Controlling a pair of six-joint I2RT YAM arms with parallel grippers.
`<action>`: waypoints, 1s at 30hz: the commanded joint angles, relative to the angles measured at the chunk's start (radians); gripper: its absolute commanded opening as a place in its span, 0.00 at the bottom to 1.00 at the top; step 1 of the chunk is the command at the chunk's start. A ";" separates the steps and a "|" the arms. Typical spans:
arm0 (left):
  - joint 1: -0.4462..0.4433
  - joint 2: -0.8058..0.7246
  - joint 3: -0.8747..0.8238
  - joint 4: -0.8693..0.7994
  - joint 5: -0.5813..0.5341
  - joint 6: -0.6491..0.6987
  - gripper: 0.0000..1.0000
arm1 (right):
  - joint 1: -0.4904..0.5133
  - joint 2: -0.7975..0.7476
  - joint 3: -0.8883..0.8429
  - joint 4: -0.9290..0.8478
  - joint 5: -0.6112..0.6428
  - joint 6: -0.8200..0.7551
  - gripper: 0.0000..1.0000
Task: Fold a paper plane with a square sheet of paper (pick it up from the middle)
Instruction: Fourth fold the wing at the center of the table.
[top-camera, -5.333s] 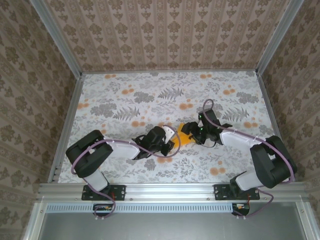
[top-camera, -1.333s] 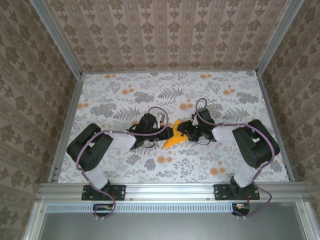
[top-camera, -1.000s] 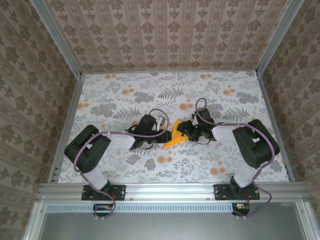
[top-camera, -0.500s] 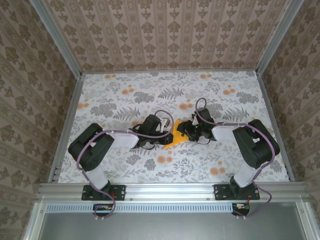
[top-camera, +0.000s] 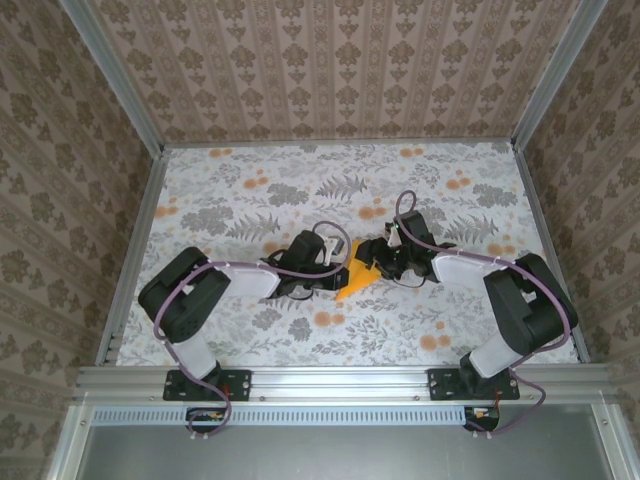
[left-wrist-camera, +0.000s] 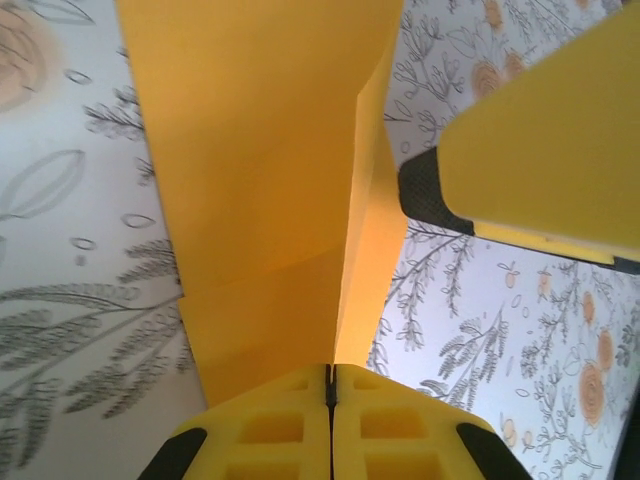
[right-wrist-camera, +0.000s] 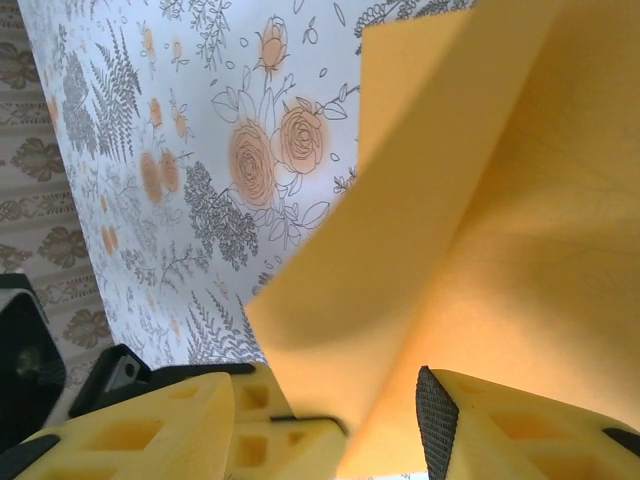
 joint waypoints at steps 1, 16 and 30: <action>-0.014 0.032 0.032 0.023 -0.013 -0.061 0.07 | 0.003 0.009 -0.010 -0.037 0.006 -0.025 0.53; 0.007 0.061 -0.001 0.113 0.002 -0.179 0.07 | 0.004 0.063 0.012 -0.079 0.051 -0.091 0.49; 0.019 0.078 0.004 0.109 0.026 -0.185 0.07 | 0.004 0.108 0.059 -0.053 0.000 -0.143 0.47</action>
